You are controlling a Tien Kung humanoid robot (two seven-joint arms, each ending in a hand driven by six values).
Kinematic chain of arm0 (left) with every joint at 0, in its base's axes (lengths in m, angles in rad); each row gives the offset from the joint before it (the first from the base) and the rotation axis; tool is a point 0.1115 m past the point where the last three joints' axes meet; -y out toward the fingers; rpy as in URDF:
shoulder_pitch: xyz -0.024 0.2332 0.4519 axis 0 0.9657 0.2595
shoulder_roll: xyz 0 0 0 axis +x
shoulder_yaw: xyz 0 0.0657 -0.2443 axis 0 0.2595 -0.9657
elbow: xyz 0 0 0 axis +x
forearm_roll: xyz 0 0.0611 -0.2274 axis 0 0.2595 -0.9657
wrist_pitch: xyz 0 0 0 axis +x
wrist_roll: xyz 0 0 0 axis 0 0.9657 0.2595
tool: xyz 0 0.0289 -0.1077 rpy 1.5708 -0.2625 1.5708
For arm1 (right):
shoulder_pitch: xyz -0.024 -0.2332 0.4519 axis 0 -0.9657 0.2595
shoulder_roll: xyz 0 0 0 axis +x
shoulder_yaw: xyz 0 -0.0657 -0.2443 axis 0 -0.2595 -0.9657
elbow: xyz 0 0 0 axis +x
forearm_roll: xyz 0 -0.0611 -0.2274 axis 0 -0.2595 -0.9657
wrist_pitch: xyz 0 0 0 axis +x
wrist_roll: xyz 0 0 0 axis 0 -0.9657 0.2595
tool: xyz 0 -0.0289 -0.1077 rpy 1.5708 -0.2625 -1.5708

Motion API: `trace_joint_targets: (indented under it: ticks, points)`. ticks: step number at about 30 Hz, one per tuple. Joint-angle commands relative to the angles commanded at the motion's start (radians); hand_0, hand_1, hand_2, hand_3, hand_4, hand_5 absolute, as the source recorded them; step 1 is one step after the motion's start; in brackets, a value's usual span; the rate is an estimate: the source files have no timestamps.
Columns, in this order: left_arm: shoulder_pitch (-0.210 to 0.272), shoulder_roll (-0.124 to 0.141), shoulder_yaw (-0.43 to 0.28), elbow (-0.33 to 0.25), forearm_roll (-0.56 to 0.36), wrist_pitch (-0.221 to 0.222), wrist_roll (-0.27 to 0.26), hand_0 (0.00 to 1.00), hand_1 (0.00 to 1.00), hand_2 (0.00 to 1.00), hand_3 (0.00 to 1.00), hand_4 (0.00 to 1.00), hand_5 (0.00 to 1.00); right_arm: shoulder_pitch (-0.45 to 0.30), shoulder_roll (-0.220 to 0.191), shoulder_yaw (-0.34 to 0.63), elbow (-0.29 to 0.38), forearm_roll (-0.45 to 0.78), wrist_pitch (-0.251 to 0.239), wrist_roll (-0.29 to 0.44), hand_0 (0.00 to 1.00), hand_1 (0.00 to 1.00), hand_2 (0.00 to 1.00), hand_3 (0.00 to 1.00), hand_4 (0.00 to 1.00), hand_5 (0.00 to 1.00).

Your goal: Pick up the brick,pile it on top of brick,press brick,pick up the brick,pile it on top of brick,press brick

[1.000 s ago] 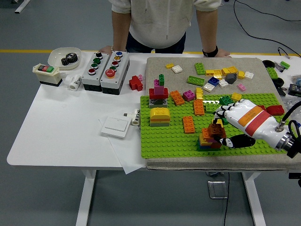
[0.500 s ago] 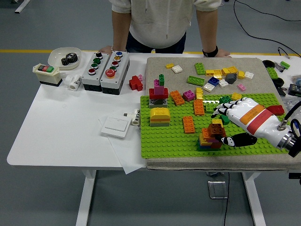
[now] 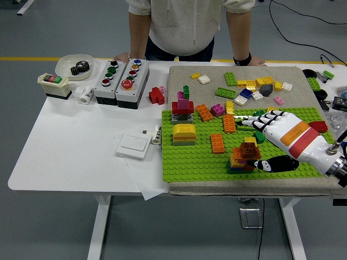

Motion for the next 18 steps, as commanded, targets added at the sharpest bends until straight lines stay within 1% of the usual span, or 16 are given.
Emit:
trace_joint_targets:
  ticks: [2,5,6,11,12,18]
  points:
    - [0.000,0.000,-0.001,0.000,0.001,-0.001,0.001,0.797,0.788,0.788,0.589,0.654,0.678,-0.012,-0.002,0.005,0.000,0.012,-0.017,0.022,0.649,0.665,0.730,0.663,0.832,0.463]
    - [-0.001,0.000,-0.002,0.000,0.003,-0.002,0.002,0.797,0.788,0.788,0.589,0.654,0.678,-0.022,-0.003,0.010,0.001,0.019,-0.023,0.035,0.649,0.665,0.730,0.663,0.832,0.463]
    - [-0.001,-0.001,-0.002,0.000,0.003,-0.002,0.002,0.797,0.789,0.788,0.589,0.654,0.676,-0.027,-0.004,0.014,0.003,0.021,-0.022,0.037,0.640,0.654,0.717,0.629,0.826,0.467]
    - [-0.001,-0.001,-0.003,-0.001,0.003,-0.002,0.002,0.797,0.789,0.788,0.589,0.654,0.676,-0.040,-0.008,0.022,0.009,0.023,-0.010,0.040,0.640,0.654,0.717,0.629,0.826,0.467]
    - [-0.002,-0.001,-0.002,-0.001,0.003,-0.003,0.001,0.797,0.790,0.788,0.589,0.654,0.677,-0.045,-0.010,0.021,0.012,0.022,-0.006,0.041,0.640,0.647,0.712,0.611,0.822,0.465]
    - [-0.002,-0.001,-0.004,-0.002,0.007,-0.004,0.002,0.797,0.790,0.788,0.590,0.654,0.678,-0.063,-0.014,0.020,0.022,0.023,-0.004,0.042,0.636,0.640,0.706,0.608,0.822,0.467]
